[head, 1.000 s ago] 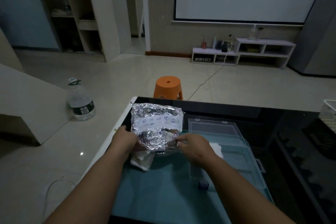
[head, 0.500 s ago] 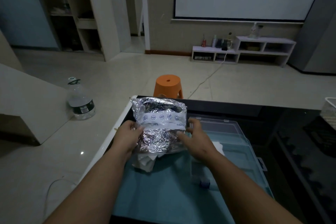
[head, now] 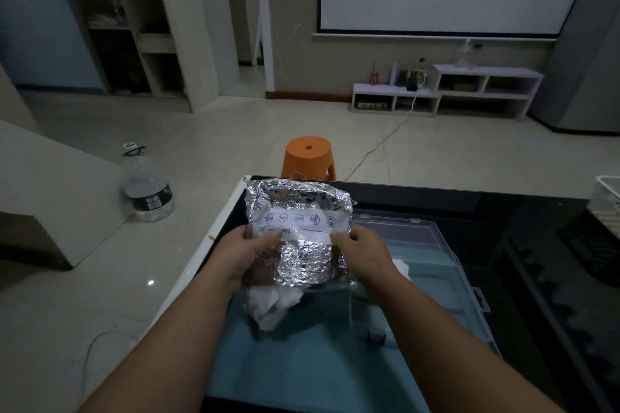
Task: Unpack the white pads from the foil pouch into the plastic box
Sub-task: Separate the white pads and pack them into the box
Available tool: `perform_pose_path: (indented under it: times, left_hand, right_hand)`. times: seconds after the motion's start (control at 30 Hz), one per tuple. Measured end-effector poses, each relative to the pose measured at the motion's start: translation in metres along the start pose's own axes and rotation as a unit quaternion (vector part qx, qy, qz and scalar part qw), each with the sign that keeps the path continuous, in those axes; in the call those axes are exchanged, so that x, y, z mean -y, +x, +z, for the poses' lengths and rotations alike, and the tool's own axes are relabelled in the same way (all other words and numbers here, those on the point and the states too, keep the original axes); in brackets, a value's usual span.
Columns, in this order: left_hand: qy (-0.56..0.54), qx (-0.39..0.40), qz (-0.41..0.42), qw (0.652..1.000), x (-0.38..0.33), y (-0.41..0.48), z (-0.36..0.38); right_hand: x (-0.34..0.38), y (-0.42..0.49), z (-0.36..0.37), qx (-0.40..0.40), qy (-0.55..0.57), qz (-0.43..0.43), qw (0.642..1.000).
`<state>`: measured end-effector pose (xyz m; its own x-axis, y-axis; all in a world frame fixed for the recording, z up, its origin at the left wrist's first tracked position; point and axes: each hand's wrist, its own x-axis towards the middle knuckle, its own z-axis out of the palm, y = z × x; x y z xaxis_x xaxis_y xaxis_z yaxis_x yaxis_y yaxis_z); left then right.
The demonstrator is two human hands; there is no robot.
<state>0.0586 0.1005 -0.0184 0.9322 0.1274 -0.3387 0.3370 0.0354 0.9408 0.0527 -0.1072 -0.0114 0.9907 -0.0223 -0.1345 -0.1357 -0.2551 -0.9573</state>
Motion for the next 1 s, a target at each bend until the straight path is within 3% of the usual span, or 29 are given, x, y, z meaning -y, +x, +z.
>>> perform_pose_path:
  times: [0.17,0.4,0.6,1.0]
  left_hand:
    - [0.012,0.001,-0.021,1.0,0.002,0.001,-0.002]
    - [-0.004,-0.055,0.062,0.997,0.005,0.008,0.001]
    - [0.016,-0.008,0.006,1.0,-0.004,0.0,0.004]
    - [0.092,-0.118,0.077,0.986,0.002,0.002,-0.009]
  right_hand:
    - [-0.001,0.001,0.003,0.002,-0.004,-0.004,1.0]
    - [-0.002,-0.004,0.0,0.027,-0.077,-0.021,0.996]
    - [-0.014,0.005,0.005,-0.027,-0.122,-0.013,0.992]
    - [-0.008,-0.001,-0.005,-0.047,-0.17,-0.036,0.984]
